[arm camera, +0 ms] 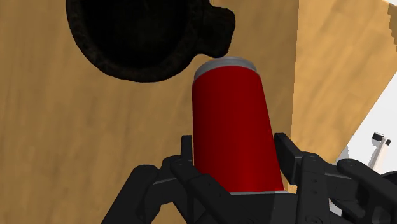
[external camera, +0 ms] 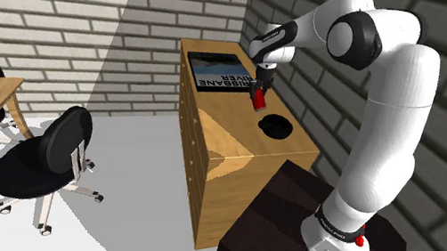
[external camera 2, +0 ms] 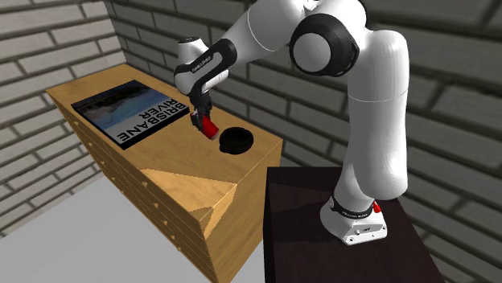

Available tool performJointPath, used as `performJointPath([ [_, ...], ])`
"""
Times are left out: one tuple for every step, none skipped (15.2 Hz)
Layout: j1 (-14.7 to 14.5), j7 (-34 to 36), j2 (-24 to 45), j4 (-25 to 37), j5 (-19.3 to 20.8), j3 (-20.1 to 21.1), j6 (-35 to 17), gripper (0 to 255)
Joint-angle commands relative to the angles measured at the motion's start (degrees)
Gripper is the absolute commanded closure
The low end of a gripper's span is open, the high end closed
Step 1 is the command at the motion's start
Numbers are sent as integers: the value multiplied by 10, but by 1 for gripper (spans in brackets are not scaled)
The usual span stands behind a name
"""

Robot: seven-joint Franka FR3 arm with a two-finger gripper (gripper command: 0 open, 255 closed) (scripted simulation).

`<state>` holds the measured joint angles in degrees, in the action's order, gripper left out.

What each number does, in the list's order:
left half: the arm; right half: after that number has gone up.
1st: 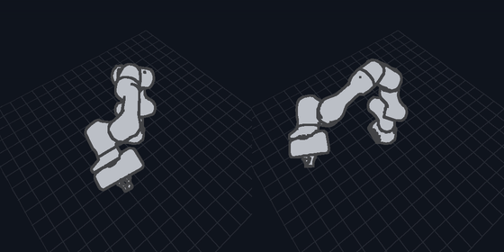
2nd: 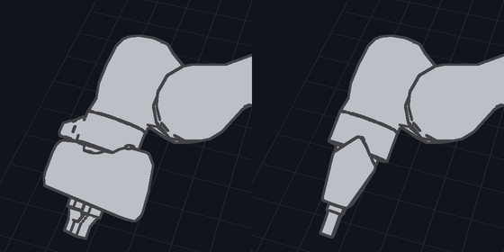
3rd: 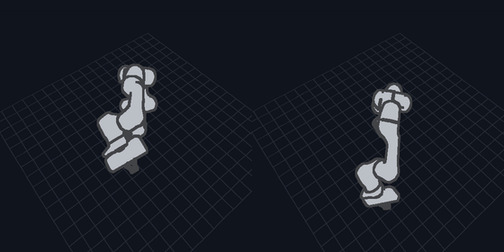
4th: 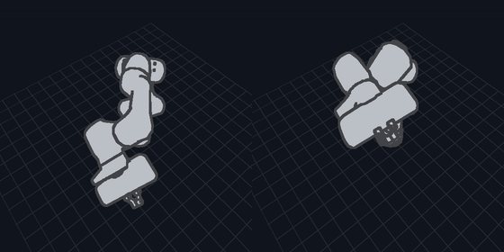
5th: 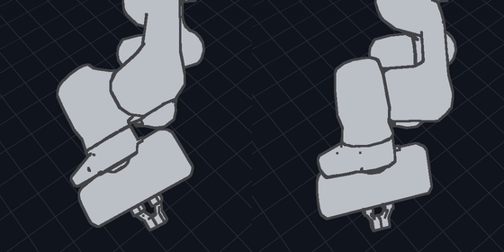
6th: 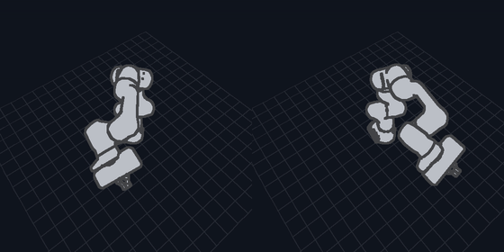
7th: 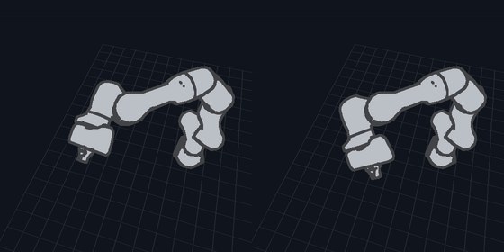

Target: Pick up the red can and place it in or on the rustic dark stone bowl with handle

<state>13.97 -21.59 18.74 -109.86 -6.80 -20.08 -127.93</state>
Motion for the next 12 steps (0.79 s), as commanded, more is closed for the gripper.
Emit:
performJointPath([
  [11,-20,-20,-30,4,-9,-11,255],
  [16,-30,-30,-44,6,-13,-16,255],
  [21,-40,-40,-58,9,-18,-20,255],
  [27,-50,-49,-71,11,-23,-24,255],
  [33,-60,-58,-83,14,-28,-28,255],
  [39,-70,-67,-94,17,-34,-31,255],
  [45,-81,-75,-105,19,-39,-34,255],
  [53,-94,-84,-117,22,-45,-37,255],
  [54,-96,-79,-120,19,-44,-44,255],
  [54,-98,-74,-122,16,-44,-51,255],
  [55,-100,-69,-124,13,-43,-58,255],
  [56,-102,-64,-126,9,-42,-65,255],
])
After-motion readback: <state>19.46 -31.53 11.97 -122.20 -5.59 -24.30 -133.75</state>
